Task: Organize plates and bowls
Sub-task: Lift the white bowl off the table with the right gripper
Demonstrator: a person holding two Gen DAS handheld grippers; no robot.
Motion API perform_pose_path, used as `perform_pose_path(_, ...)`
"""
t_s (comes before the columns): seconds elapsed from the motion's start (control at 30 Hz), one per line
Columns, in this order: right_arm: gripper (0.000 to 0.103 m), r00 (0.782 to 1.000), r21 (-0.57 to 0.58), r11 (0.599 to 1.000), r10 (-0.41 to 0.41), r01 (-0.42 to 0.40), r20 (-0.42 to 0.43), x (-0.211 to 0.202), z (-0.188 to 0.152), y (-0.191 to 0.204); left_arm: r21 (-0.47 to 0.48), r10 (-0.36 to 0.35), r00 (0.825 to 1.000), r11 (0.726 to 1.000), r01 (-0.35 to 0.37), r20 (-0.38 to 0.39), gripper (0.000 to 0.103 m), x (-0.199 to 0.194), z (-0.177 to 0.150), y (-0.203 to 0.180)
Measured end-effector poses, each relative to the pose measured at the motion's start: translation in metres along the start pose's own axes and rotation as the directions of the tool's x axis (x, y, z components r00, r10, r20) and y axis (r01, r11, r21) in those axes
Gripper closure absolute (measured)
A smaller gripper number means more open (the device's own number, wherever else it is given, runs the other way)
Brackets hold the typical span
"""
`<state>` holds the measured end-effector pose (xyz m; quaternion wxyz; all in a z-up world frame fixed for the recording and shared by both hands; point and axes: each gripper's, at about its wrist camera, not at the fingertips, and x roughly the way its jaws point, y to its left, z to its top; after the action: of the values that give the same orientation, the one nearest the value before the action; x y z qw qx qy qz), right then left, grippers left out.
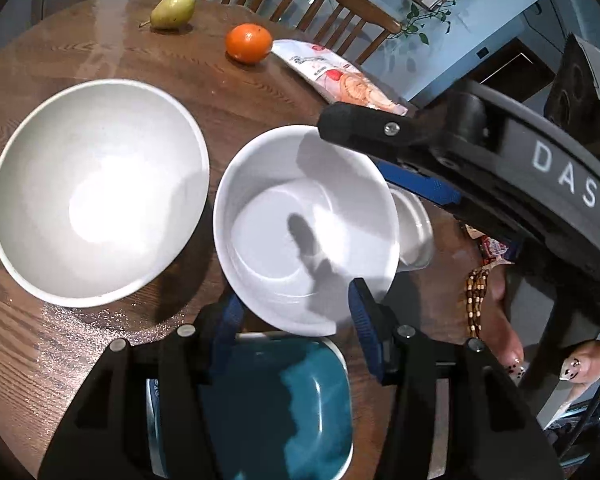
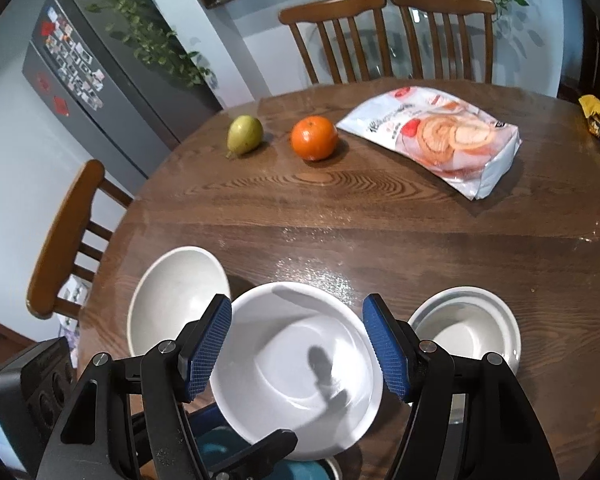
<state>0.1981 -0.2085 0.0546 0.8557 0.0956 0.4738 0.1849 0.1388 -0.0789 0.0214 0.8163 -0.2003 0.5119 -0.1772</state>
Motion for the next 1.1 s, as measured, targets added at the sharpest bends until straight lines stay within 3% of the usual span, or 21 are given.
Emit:
perform_pose_path(0.27,0.034,0.998,-0.018,0.999,0.028,-0.027,0.053,-0.021,-0.001,0.010,0.002,-0.015,0.998,1.000,0.015,0.063,0.051,-0.021,0.003,0.001)
perform_pose_path(1.1,0.033,0.986,-0.063,0.997,0.063,-0.053,0.157,-0.054,-0.010,0.032,0.032,-0.016,0.992,0.999,0.012,0.126,0.049,-0.052,0.006,-0.001)
